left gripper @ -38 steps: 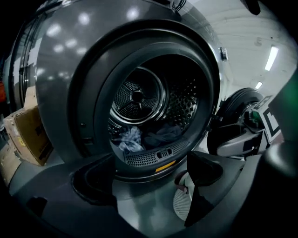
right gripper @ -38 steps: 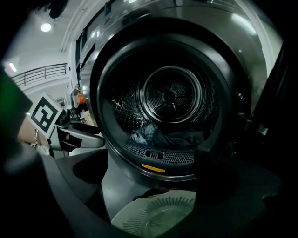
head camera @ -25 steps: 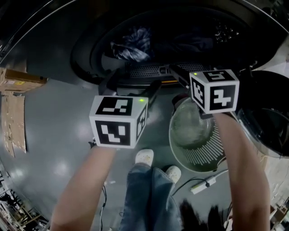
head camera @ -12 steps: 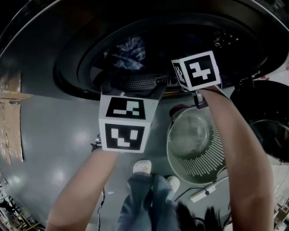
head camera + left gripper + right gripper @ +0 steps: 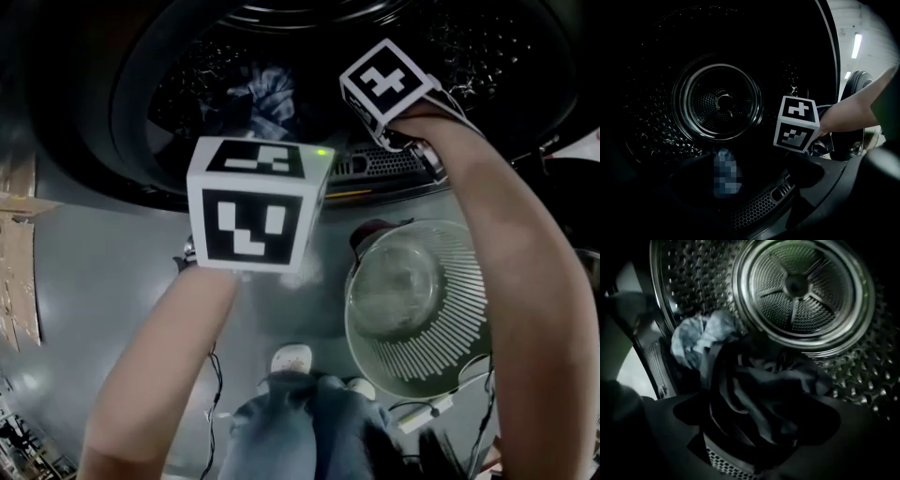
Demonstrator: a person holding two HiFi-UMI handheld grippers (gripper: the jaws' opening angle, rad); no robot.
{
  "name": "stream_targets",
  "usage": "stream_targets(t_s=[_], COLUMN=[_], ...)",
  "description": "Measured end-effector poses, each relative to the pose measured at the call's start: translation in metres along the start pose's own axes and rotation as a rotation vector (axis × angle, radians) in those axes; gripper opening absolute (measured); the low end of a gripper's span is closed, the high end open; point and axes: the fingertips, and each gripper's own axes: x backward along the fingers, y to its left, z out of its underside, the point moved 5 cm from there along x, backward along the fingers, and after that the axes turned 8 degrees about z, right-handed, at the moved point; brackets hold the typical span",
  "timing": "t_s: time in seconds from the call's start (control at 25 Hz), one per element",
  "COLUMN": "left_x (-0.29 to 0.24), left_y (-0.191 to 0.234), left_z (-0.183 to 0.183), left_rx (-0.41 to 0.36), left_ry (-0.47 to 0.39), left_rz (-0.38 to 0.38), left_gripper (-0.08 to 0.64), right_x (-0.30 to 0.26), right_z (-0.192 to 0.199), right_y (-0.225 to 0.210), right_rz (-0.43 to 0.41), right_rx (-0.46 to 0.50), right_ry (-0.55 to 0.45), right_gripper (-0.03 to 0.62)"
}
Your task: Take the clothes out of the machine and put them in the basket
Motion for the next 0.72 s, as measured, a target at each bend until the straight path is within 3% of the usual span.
stream_targets(t_s=[0.12, 0.32, 0.48, 0.52, 0.64, 0.72], left_x=[-0.006, -0.012, -0.012, -0.013, -0.016, -0.016], left_y=[0.006, 0.007, 0.006, 0.005, 0.005, 0.005], left_z=[0.004, 0.006, 0.009, 0.01, 0.012, 0.011], left_rx=[-0.005, -0.006, -0.03, -0.037, -0.05, -0.052], left_ry=[0.0, -0.01, 0.02, 0.024, 0.032, 0.034], left_rz=[0.001, 0.023, 0.024, 0.022, 0.022, 0.02], left_gripper=[0.472, 0.472, 0.472, 0.472, 0.472, 0.472], right_x=[-0.019, -0.05, -0.064, -0.066, -0.065, -0.057], right_z=[0.003, 0.009, 0.008, 0.009, 0.015, 0.015], right_y=[0.001, -0.007, -0.007, -0.01, -0.016, -0.016], right_rz=[-0.01, 0.007, -0.017, -0.011, -0.007, -0.013], right_rx=[0.011, -0.071, -0.04, -0.03, -0.054, -0.062], right_ry=[0.054, 0.12, 0.237, 0.252, 0.245, 0.195], right_gripper=[0.562, 0.557, 0.523, 0.48, 0.177, 0.121])
